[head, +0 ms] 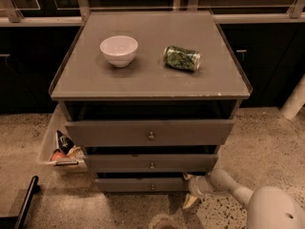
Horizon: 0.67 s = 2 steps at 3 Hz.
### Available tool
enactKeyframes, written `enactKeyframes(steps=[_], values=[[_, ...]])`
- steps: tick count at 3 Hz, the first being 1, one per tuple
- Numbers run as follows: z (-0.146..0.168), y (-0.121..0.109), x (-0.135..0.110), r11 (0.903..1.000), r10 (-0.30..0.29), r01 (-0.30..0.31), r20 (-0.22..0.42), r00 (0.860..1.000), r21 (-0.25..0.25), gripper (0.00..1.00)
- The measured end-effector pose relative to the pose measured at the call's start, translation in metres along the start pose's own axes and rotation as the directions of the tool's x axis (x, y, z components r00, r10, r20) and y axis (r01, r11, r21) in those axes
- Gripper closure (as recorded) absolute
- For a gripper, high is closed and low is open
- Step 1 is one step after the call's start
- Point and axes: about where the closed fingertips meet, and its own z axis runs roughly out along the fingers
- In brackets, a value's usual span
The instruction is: Open bottom drawer
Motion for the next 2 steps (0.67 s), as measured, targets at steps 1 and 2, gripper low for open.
enactKeyframes(steps=[1, 2], values=[[0.0033, -0.0030, 0.0018, 0.9999, 0.004, -0.003, -0.041, 0.999, 0.016, 0.00], [0.0034, -0.0030, 0.0018, 0.9999, 0.004, -0.003, -0.041, 0.999, 0.016, 0.00]])
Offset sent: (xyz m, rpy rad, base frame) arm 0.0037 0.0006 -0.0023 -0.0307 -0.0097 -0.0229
